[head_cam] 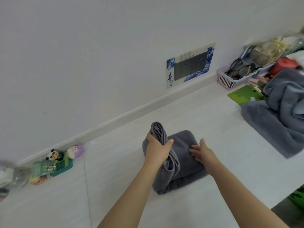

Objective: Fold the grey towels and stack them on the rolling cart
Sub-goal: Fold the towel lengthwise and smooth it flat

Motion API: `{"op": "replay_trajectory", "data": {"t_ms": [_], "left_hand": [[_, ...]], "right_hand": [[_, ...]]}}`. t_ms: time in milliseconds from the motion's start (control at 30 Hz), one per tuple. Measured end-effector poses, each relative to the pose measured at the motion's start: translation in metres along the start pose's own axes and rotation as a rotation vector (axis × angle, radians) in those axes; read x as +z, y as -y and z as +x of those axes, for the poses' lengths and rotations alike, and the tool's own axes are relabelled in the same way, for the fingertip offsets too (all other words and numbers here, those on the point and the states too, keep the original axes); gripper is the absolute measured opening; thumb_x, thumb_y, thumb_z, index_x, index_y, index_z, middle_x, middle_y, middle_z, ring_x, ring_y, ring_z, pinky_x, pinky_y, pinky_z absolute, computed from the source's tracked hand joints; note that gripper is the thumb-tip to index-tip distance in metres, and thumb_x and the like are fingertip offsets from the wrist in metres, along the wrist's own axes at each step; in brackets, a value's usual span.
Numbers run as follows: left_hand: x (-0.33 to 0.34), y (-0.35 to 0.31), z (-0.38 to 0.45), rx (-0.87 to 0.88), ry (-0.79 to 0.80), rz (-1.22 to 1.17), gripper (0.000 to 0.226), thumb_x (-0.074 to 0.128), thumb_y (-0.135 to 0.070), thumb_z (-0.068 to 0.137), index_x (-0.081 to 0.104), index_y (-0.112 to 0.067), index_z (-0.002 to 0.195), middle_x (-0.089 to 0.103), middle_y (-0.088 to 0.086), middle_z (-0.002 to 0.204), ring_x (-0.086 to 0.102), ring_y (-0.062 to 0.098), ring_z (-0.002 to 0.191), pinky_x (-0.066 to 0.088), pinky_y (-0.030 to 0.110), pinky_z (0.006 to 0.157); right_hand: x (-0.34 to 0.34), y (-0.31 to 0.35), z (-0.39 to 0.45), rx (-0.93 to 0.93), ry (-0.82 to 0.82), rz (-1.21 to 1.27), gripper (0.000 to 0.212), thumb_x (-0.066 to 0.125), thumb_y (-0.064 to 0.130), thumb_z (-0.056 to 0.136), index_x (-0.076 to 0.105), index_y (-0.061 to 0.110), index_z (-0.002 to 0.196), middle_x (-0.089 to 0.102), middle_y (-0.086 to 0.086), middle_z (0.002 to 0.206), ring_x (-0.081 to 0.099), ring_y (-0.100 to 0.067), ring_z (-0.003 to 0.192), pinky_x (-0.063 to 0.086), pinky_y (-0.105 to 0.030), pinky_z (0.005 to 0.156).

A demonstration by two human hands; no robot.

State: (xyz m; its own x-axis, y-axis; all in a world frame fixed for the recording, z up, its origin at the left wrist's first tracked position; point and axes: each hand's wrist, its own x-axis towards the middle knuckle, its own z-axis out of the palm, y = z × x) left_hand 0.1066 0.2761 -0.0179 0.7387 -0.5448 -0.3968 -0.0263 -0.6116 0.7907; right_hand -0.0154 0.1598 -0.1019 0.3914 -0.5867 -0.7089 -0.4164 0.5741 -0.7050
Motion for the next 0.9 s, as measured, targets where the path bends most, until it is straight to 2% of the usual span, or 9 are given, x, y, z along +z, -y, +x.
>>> {"op": "replay_trajectory", "data": {"t_ms": [167, 300, 400, 500, 567, 633, 733, 833, 900], "left_hand": [[0.064, -0.016, 0.015, 0.008, 0.083, 0.042, 0.088, 0.060, -0.028, 0.091, -0.004, -0.013, 0.150, 0.061, 0.010, 0.122, 0.066, 0.025, 0.095, 0.051, 0.026, 0.071], [0.104, -0.004, 0.029, -0.047, 0.127, 0.067, 0.094, 0.058, -0.031, 0.091, -0.012, -0.017, 0.151, 0.061, 0.011, 0.121, 0.067, 0.025, 0.091, 0.056, 0.033, 0.079], [0.114, 0.005, 0.035, -0.107, 0.202, 0.009, 0.083, 0.048, -0.038, 0.097, -0.011, -0.018, 0.151, 0.067, 0.003, 0.086, 0.065, 0.014, 0.069, 0.055, 0.023, 0.063], [0.103, -0.002, 0.045, -0.323, 0.330, -0.302, 0.062, 0.031, -0.047, 0.100, 0.024, -0.008, 0.148, 0.065, 0.011, 0.084, 0.066, 0.021, 0.070, 0.055, 0.025, 0.060], [0.087, 0.001, 0.043, -0.307, 0.318, -0.488, 0.043, 0.036, -0.039, 0.101, 0.060, -0.005, 0.114, 0.065, 0.013, 0.090, 0.066, 0.025, 0.082, 0.057, 0.027, 0.070], [0.072, 0.017, 0.036, 0.041, 0.084, -0.270, 0.021, 0.044, -0.020, 0.100, 0.064, -0.022, 0.102, 0.065, 0.000, 0.102, 0.063, 0.016, 0.096, 0.051, 0.022, 0.085], [0.063, 0.059, 0.034, 0.504, -0.288, 0.482, 0.038, 0.039, -0.025, 0.093, 0.062, -0.021, 0.123, 0.056, 0.000, 0.133, 0.046, 0.015, 0.124, 0.031, 0.028, 0.107], [0.078, 0.093, 0.039, 0.534, -0.232, 0.902, 0.053, 0.036, -0.040, 0.089, 0.049, -0.023, 0.137, 0.041, 0.011, 0.148, 0.025, 0.029, 0.138, 0.016, 0.052, 0.107], [0.082, 0.093, 0.040, 0.500, -0.215, 0.944, 0.056, 0.036, -0.044, 0.089, 0.044, -0.025, 0.141, 0.036, 0.011, 0.150, 0.021, 0.031, 0.140, 0.014, 0.056, 0.106]], "right_hand": [[-0.028, 0.007, 0.003, 0.092, 0.232, 0.134, 0.083, 0.012, 0.066, 0.092, 0.047, 0.001, 0.130, 0.058, -0.016, 0.129, 0.051, -0.028, 0.123, 0.035, -0.042, 0.108], [-0.040, 0.012, 0.002, 0.121, 0.262, 0.100, 0.071, 0.016, 0.065, 0.093, 0.060, 0.010, 0.104, 0.068, -0.009, 0.104, 0.064, -0.022, 0.096, 0.050, -0.035, 0.078], [-0.046, 0.009, 0.011, 0.064, 0.265, 0.059, 0.070, 0.024, 0.064, 0.092, 0.066, 0.009, 0.105, 0.072, -0.010, 0.101, 0.067, -0.022, 0.096, 0.052, -0.033, 0.081], [-0.042, 0.011, 0.016, -0.077, 0.209, -0.215, 0.059, 0.049, 0.064, 0.085, 0.065, 0.014, 0.110, 0.070, -0.004, 0.106, 0.064, -0.016, 0.099, 0.048, -0.034, 0.093], [-0.038, 0.011, 0.018, -0.191, 0.160, -0.483, 0.045, 0.062, 0.048, 0.084, 0.057, 0.014, 0.114, 0.065, -0.001, 0.106, 0.060, -0.012, 0.093, 0.048, -0.026, 0.081], [-0.037, 0.009, 0.023, -0.262, 0.149, -0.661, 0.042, 0.064, 0.032, 0.085, 0.049, 0.016, 0.121, 0.061, -0.001, 0.112, 0.056, -0.014, 0.093, 0.043, -0.026, 0.076], [-0.039, 0.009, 0.026, -0.276, 0.144, -0.748, 0.042, 0.058, 0.028, 0.090, 0.043, 0.016, 0.127, 0.059, -0.004, 0.121, 0.056, -0.020, 0.102, 0.041, -0.027, 0.081], [-0.028, 0.009, 0.021, -0.383, -0.019, -1.095, 0.055, 0.048, 0.035, 0.094, 0.027, 0.015, 0.141, 0.053, -0.006, 0.129, 0.055, -0.024, 0.110, 0.045, -0.033, 0.086], [-0.020, -0.001, 0.021, -0.637, -0.228, -1.319, 0.067, 0.051, 0.031, 0.093, 0.017, 0.020, 0.149, 0.051, -0.010, 0.131, 0.056, -0.028, 0.109, 0.047, -0.036, 0.085]]}}
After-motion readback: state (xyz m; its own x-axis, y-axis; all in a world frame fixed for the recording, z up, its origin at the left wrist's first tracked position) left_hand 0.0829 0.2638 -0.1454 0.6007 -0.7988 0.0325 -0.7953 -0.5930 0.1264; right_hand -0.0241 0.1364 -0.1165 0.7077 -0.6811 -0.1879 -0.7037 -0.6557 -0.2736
